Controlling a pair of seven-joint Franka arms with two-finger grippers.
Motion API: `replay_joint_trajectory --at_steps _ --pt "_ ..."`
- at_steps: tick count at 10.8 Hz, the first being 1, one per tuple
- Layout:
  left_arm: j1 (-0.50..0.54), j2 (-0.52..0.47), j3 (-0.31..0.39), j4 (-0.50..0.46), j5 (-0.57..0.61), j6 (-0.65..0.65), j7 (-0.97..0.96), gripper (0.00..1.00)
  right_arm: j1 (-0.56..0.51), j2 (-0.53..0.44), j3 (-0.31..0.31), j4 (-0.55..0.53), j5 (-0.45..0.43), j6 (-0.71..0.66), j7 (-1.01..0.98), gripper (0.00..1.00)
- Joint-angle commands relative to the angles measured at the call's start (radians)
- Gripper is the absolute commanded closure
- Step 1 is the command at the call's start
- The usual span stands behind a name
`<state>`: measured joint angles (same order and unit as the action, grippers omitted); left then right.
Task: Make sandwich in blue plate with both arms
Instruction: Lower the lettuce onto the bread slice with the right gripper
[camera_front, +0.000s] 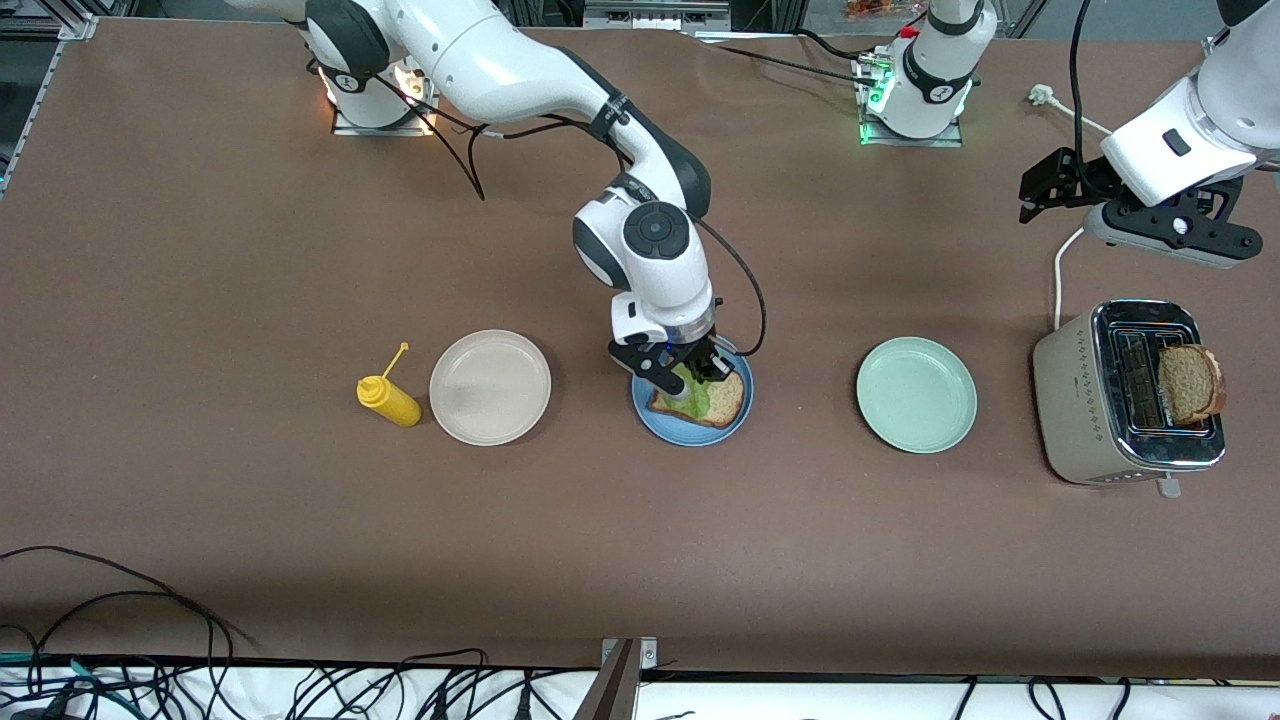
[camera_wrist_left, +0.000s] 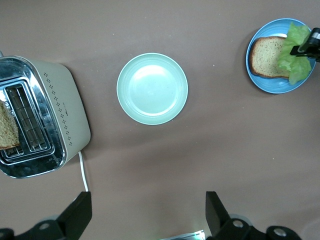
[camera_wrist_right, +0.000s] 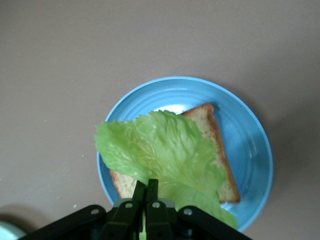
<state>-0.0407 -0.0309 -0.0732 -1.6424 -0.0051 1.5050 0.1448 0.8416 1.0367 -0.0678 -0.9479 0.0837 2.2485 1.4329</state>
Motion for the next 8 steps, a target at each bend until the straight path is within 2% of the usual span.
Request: replay_joint_trajectory --at_steps 1,5,6,7,8 --pt "-0.007 -0.003 0.007 0.006 -0.013 -0.014 -0.005 0.0 0.027 0.06 -0.03 0.044 -0.013 0.033 0.012 1.0" --pt "-0.007 -0.003 0.007 0.006 -0.013 -0.014 -0.005 0.0 0.028 0.085 -0.03 0.043 -0.039 0.074 0.015 1.0" --pt "-0.007 -0.003 0.007 0.006 -0.013 -0.014 -0.005 0.0 0.027 0.086 -0.03 0.043 -0.039 0.085 0.018 0.46" --pt "-0.007 -0.003 0.007 0.006 -0.013 -0.014 -0.004 0.0 0.033 0.091 -0.036 0.043 -0.07 0.083 0.018 0.0" --pt "-0.005 -0.003 0.007 0.006 -0.013 -0.014 -0.004 0.0 0.034 0.091 -0.036 0.043 -0.1 0.082 0.02 0.0"
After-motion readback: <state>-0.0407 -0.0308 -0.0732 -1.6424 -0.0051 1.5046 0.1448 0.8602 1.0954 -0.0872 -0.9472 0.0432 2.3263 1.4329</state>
